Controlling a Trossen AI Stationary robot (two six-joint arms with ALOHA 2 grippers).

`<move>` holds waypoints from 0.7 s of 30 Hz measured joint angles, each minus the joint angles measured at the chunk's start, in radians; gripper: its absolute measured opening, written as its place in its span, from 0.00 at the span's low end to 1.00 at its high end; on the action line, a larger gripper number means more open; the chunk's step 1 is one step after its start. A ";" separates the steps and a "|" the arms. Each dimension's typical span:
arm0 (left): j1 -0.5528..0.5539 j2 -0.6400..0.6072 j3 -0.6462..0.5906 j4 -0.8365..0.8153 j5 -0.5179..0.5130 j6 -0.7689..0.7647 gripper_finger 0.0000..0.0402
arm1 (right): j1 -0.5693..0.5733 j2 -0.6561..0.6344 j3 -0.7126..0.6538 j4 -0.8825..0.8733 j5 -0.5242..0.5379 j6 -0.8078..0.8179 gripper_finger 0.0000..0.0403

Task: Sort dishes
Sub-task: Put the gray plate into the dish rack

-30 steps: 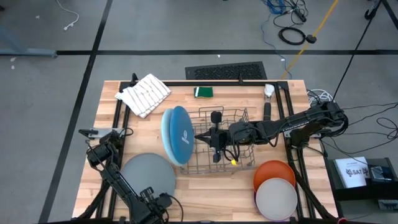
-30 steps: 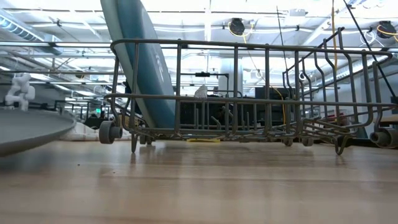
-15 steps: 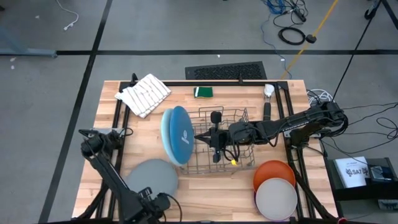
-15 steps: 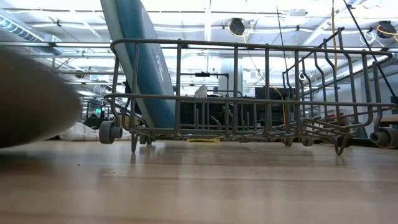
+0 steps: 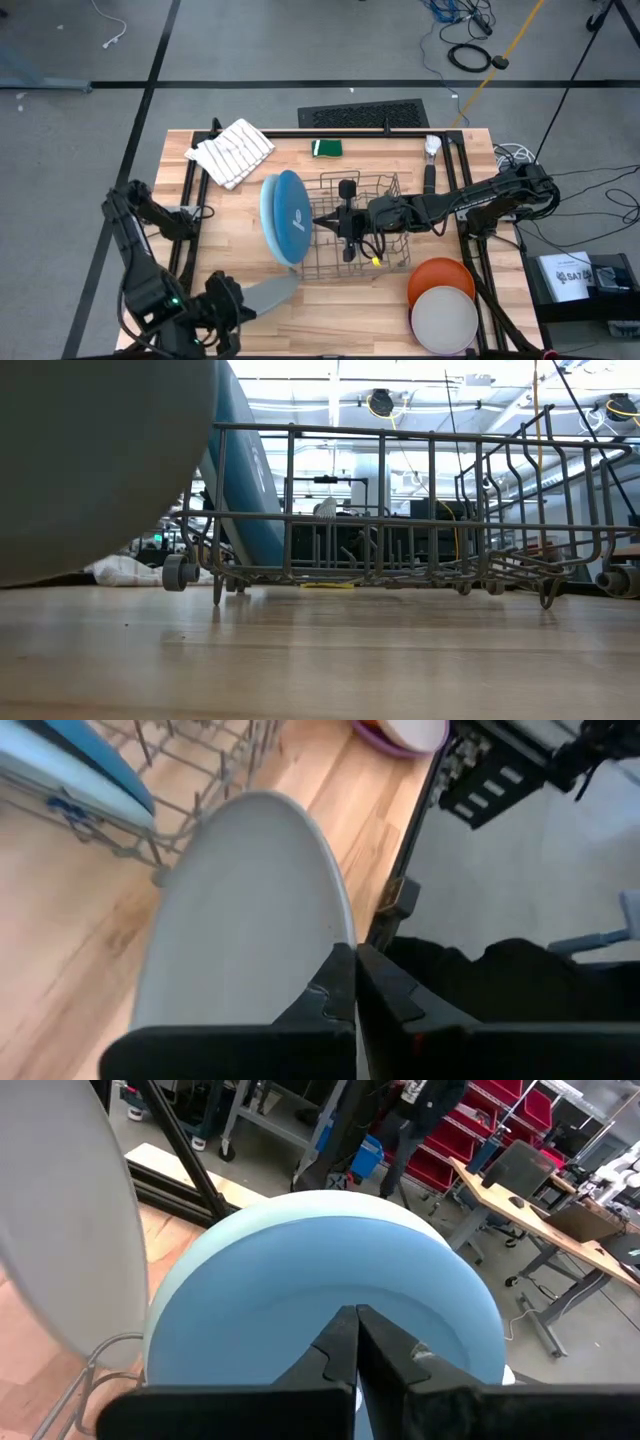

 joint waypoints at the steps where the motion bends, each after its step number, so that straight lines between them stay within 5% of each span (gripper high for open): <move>1: 0.000 -0.004 0.000 -0.005 -0.005 0.000 0.00 | 0.001 0.000 0.000 -0.001 0.000 0.000 0.00; 7: 0.001 -0.004 0.000 -0.010 -0.059 0.018 0.00 | 0.004 0.000 0.000 -0.001 -0.011 0.000 0.00; 14: 0.002 0.022 -0.026 -0.009 -0.072 0.040 0.00 | 0.031 0.000 0.000 -0.049 -0.181 0.031 0.00; 21: 0.003 0.108 -0.027 0.015 0.042 0.180 0.00 | 0.094 0.005 0.000 -0.090 -0.179 0.061 0.13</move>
